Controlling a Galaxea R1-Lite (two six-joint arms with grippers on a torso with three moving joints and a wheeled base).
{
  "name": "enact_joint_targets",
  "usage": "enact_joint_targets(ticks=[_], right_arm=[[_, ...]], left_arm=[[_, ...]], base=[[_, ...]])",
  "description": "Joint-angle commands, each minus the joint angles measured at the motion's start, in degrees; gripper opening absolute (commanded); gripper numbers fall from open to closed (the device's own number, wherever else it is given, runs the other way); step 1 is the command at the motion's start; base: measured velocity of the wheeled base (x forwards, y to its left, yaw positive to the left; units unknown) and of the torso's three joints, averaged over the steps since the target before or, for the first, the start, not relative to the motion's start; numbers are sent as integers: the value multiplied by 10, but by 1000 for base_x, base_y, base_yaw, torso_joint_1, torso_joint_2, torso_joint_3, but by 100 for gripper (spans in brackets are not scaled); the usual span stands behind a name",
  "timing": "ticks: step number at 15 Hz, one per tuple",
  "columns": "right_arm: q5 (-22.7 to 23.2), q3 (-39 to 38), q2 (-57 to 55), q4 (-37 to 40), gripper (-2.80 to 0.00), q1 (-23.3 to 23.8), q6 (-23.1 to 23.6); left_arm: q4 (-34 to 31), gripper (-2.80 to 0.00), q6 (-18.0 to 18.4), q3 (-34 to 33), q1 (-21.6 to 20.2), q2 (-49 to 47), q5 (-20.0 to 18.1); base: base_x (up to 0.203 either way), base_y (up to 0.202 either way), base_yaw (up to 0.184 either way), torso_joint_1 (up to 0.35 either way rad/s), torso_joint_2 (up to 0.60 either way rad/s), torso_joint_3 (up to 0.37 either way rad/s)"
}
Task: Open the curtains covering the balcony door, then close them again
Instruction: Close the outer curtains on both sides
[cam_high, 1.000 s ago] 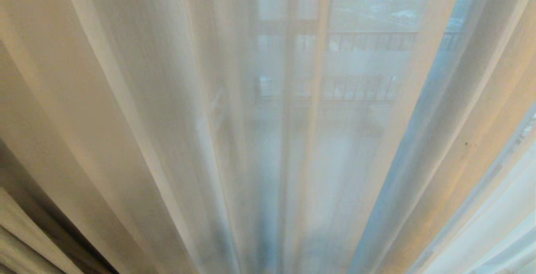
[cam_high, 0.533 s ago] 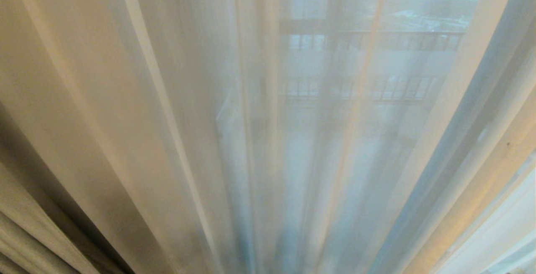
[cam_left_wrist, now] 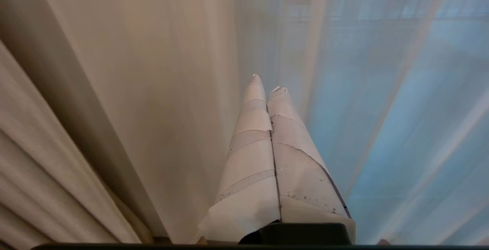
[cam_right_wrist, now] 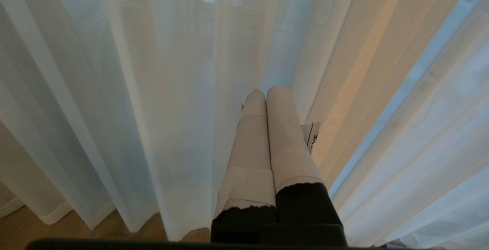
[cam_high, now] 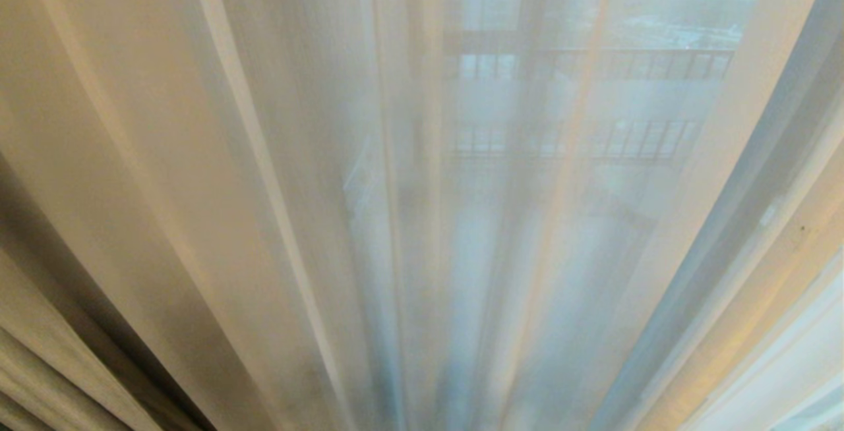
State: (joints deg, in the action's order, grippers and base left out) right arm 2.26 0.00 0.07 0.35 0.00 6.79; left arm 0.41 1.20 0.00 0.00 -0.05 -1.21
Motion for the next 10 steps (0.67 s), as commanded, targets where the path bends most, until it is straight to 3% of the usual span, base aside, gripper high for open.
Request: enact_joint_targets(ticks=[1, 4, 7, 10], right_arm=[[0, 0, -1, 0, -280, 0, 1], [0, 0, -1, 0, -280, 0, 1], [1, 0, -1, 1, -280, 0, 1], [0, 0, -1, 0, -280, 0, 1]], left_arm=[[7, -280, 3, 0, 0, 0, 3], [130, -280, 7, 0, 0, 0, 10], [261, -280, 48, 5, -1, 0, 18], [286, -280, 68, 57, 0, 0, 20]], base=[[0, 0, 0, 0, 0, 0], [0, 0, 0, 0, 0, 0], [0, 0, 0, 0, 0, 0], [0, 0, 0, 0, 0, 0]])
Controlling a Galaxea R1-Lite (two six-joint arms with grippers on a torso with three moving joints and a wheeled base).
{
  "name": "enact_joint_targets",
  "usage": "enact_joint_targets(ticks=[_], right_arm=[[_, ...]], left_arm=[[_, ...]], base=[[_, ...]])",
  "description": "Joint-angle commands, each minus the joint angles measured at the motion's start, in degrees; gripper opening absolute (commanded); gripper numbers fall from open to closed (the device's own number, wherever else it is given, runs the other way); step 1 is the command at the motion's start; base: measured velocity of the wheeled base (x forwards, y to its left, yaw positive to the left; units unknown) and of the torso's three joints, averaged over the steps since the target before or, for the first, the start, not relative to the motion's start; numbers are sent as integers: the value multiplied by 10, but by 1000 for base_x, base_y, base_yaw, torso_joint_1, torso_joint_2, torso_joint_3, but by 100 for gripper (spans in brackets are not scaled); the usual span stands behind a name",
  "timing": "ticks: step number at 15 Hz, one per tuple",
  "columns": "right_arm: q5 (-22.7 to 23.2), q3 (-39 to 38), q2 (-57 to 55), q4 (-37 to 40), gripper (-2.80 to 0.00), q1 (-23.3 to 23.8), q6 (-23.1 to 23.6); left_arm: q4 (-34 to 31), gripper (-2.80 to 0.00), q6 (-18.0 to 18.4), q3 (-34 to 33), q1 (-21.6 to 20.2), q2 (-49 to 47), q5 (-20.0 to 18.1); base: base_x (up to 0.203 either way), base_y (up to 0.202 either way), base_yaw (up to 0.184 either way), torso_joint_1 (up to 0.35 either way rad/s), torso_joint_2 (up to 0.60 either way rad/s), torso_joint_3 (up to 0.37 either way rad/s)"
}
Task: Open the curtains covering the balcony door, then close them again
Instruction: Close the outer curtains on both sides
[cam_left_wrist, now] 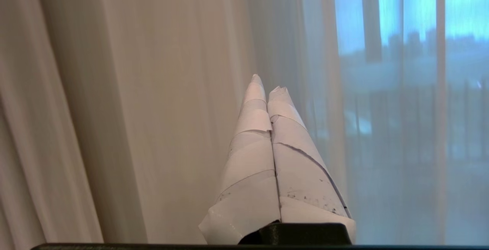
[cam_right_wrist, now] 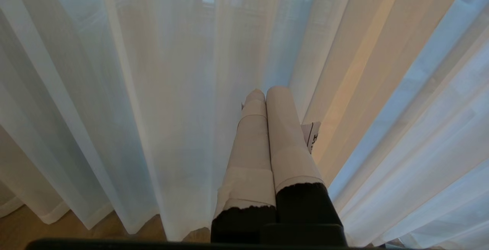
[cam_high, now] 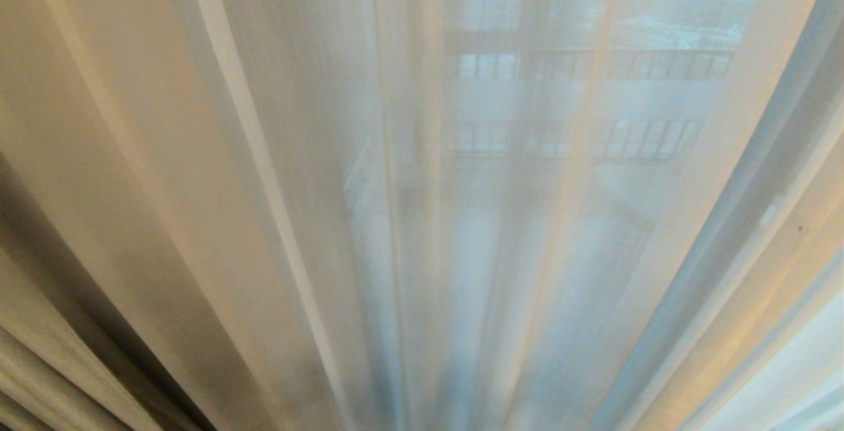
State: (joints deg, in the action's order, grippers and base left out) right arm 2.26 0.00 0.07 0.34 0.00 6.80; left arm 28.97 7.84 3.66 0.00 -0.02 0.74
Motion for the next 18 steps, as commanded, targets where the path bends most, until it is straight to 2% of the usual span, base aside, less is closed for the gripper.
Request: enact_joint_targets(ticks=[1, 2, 4, 6, 8, 10, 12, 13, 18], right_arm=[[0, 0, -1, 0, -280, 0, 1], [0, 0, -1, 1, -280, 0, 1], [0, 0, -1, 0, -280, 0, 1], [0, 0, -1, 0, -280, 0, 1], [0, 0, -1, 0, -280, 0, 1], [0, 0, -1, 0, -280, 0, 1], [0, 0, -1, 0, -280, 0, 1], [0, 0, -1, 0, -280, 0, 1], [0, 0, -1, 1, -280, 0, 1]], left_arm=[[-5, -280, 3, 36, -1, 0, 3], [-17, -280, 3, 55, 0, 0, 3], [-84, -280, 2, 100, -1, 0, 4], [-135, -280, 1, 113, 0, 0, 20], [-154, -280, -10, 98, 0, 0, 29], [-146, -280, 3, 55, 0, 0, 31], [-102, -280, 9, 6, 0, 0, 31], [-78, -280, 11, -2, 0, 0, 31], [-89, -280, 20, 17, 0, 0, 30]], base=[[0, 0, 0, 0, 0, 0], [0, 0, 0, 0, 0, 0], [0, 0, 0, 0, 0, 0], [0, 0, 0, 0, 0, 0], [0, 0, 0, 0, 0, 0], [0, 0, 0, 0, 0, 0], [0, 0, 0, 0, 0, 0], [0, 0, 0, 0, 0, 0], [0, 0, 0, 0, 0, 0]])
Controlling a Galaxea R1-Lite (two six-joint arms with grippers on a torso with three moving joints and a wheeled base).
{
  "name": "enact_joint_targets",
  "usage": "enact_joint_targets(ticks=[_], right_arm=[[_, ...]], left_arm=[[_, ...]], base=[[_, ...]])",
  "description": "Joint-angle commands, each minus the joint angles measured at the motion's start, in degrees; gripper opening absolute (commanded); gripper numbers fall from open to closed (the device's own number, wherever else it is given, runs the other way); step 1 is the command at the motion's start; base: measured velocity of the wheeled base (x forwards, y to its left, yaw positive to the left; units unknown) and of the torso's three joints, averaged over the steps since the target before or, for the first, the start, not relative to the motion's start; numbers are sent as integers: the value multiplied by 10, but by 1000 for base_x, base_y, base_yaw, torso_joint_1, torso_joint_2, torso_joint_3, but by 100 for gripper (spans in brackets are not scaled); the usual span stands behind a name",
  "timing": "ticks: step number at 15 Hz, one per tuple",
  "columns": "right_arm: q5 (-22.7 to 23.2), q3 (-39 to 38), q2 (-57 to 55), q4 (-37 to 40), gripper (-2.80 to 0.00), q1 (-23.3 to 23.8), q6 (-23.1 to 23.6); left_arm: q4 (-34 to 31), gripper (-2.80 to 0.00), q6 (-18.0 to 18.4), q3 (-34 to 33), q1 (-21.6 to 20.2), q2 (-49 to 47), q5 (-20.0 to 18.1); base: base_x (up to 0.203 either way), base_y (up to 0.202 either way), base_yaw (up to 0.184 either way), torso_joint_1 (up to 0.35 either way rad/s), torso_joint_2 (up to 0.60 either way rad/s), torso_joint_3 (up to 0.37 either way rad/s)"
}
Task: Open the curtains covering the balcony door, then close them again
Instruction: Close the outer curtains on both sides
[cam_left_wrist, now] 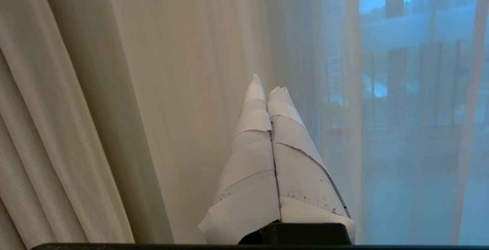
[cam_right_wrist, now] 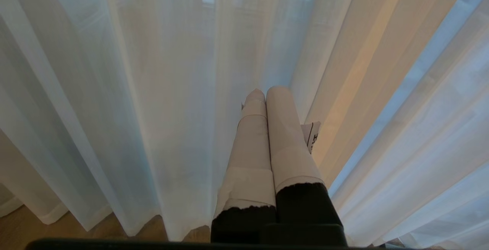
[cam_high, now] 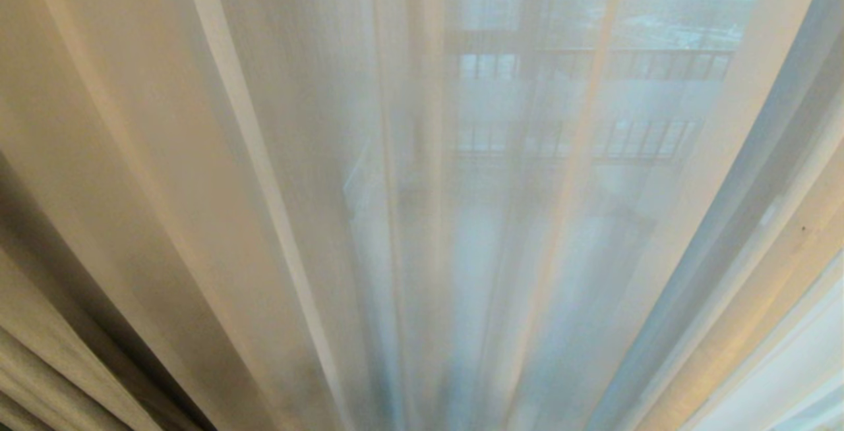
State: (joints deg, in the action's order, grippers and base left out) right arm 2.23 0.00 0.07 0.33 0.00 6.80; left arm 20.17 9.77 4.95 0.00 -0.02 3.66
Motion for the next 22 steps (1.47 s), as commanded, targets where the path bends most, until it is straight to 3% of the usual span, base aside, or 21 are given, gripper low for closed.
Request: enact_joint_targets(ticks=[1, 5, 9, 14, 22], right_arm=[[1, 0, -1, 0, -280, 0, 1], [1, 0, -1, 1, -280, 0, 1], [1, 0, -1, 1, -280, 0, 1], [1, 0, -1, 0, -280, 0, 1], [1, 0, -1, 0, -280, 0, 1]], left_arm=[[-4, -280, 1, 11, 0, -2, 2], [-15, -280, 1, 21, 0, -22, 6], [-95, -280, 0, 29, 0, -14, 7], [-162, -280, -24, 107, 0, 0, 2], [-150, -280, -17, 121, 0, 0, -2]], base=[[0, 0, 0, 0, 0, 0], [0, 0, 0, 0, 0, 0], [0, 0, 0, 0, 0, 0], [0, 0, 0, 0, 0, 0], [0, 0, 0, 0, 0, 0]])
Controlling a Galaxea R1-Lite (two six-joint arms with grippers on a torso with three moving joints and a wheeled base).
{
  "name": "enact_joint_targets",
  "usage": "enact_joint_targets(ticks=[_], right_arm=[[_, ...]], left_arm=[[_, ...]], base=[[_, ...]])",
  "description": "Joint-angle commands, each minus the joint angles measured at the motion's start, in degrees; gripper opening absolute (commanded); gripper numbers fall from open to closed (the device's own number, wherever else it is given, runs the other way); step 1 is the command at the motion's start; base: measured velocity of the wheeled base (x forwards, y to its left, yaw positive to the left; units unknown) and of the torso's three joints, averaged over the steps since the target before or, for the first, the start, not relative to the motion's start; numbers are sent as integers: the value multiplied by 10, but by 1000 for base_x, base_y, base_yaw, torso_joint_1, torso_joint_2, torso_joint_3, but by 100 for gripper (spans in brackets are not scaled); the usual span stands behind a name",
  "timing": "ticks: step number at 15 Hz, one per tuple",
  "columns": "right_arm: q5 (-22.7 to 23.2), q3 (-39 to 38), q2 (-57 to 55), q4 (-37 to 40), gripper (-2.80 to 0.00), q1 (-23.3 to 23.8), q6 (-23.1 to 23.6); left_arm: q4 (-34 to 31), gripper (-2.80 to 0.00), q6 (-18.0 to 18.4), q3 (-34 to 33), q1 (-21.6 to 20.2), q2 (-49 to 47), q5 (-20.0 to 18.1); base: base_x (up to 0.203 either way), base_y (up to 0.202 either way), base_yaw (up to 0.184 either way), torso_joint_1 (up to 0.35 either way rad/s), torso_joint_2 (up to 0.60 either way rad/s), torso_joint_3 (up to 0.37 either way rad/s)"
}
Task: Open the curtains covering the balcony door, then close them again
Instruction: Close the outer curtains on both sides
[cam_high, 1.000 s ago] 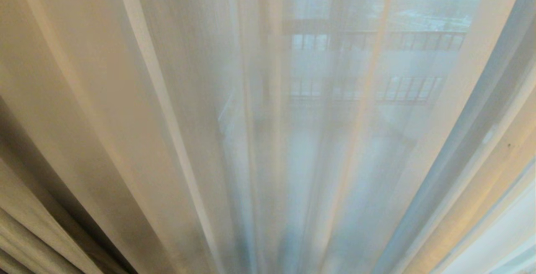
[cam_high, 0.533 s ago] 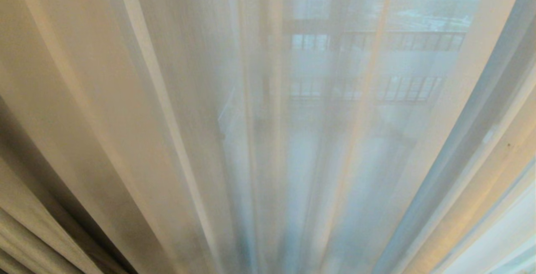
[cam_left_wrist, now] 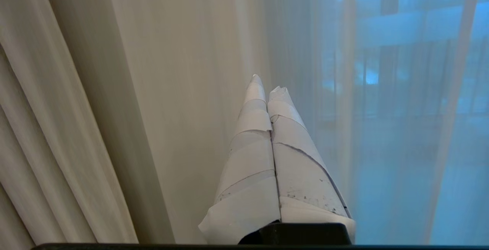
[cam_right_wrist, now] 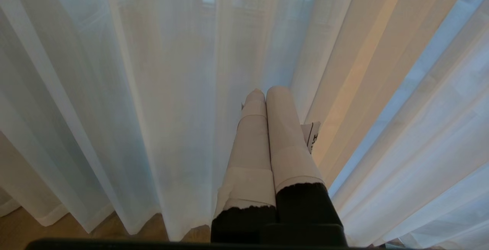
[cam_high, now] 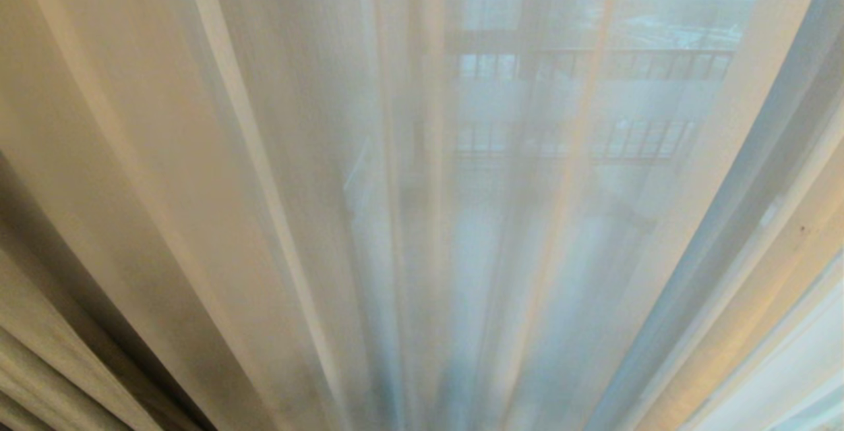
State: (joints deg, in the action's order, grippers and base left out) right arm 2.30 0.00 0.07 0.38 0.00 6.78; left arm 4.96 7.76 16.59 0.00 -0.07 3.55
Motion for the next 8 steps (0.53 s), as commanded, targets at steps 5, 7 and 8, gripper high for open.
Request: enact_joint_targets(ticks=[5, 7, 8], right_arm=[[1, 0, -1, 0, -280, 0, 1], [0, 0, -1, 0, -280, 0, 1], [0, 0, -1, 0, -280, 0, 1]], left_arm=[[-72, -280, 27, 30, 0, 1, -1], [-165, -280, -11, 65, 0, 1, -1], [-184, -280, -34, 74, 0, 1, 0]], base=[[0, 0, 0, 0, 0, 0], [0, 0, 0, 0, 0, 0], [0, 0, 0, 0, 0, 0]])
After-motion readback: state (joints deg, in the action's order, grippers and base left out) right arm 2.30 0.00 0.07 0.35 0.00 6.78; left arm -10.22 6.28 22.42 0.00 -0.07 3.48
